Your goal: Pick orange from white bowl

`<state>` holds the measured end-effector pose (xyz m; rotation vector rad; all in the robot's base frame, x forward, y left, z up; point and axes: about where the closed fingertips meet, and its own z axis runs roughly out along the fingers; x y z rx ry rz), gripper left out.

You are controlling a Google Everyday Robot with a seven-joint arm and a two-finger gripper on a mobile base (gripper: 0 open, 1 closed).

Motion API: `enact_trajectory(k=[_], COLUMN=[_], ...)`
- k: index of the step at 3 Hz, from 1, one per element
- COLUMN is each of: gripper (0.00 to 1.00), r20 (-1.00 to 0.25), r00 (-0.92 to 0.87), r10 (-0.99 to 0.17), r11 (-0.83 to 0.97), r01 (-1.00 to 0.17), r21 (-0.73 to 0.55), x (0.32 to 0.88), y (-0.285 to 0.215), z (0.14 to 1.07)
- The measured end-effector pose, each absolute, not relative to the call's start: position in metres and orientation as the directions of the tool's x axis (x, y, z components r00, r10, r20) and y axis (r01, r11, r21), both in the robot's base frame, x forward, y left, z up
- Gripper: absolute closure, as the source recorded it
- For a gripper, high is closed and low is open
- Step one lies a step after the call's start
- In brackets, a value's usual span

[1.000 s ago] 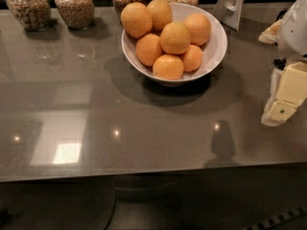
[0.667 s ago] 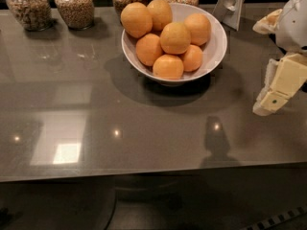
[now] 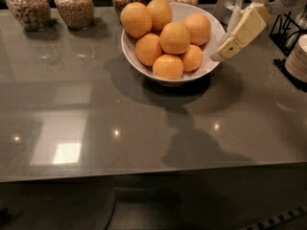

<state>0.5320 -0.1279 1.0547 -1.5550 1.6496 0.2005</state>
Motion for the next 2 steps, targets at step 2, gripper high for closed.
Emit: enact_trajectory(k=[2], gripper=[0.0], r20=[-0.582], r00=[0.188], r10=[-0.791], r11=[0.159], r01=[-0.855], r21=[-0.493], x=[0.544], y=[-0.13], z=[1.049])
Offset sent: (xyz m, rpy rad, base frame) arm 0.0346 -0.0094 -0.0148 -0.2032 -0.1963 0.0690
